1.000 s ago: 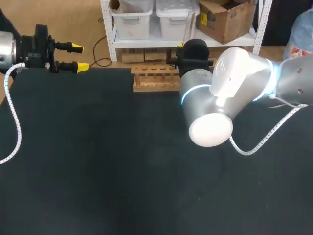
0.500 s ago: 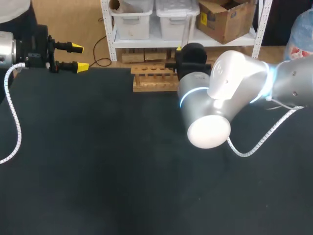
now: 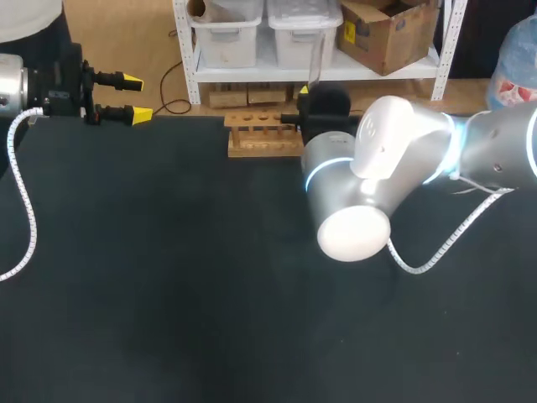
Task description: Grasp the test tube, adjust it, and insert it.
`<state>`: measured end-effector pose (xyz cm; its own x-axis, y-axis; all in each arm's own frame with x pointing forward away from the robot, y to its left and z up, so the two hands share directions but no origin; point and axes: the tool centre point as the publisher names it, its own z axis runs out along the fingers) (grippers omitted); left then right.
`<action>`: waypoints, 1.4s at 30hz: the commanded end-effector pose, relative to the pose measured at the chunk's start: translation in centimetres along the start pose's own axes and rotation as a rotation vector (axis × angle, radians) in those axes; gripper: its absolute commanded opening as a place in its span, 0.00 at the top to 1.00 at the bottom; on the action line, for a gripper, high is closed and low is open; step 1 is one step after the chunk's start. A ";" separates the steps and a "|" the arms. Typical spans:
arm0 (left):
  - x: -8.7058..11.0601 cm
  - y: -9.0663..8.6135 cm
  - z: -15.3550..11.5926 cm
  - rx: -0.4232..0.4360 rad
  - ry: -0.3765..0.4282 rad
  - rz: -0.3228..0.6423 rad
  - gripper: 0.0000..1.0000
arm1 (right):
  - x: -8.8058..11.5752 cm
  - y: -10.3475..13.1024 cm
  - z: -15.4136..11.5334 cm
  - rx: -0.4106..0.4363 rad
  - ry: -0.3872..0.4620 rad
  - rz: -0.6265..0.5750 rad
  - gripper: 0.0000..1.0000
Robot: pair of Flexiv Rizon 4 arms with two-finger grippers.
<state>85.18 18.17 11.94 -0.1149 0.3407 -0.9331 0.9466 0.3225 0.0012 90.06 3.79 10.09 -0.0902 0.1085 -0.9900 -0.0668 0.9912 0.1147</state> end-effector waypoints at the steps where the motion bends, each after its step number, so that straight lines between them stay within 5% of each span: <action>1: 0.1 -0.2 0.0 -0.005 -0.005 0.004 0.00 | 0.4 -0.1 -0.1 -0.046 -0.014 0.002 1.00; 35: 0.1 -0.2 0.0 -0.005 -0.005 0.004 0.00 | 3.6 -0.3 0.3 -0.025 0.024 0.008 0.99; 40: 0.1 -0.2 0.0 -0.005 -0.005 0.004 0.00 | 3.7 -0.3 0.1 -0.033 0.030 0.007 0.18; 42: 0.1 -0.2 0.0 -0.005 -0.005 0.004 0.00 | 3.6 -0.3 0.0 -0.035 0.030 0.007 0.00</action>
<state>85.18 18.17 11.94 -0.1149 0.3407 -0.9331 0.9466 0.3225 0.0012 89.84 4.35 6.72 -0.1242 0.1112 -0.9860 -0.0707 0.9902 0.1206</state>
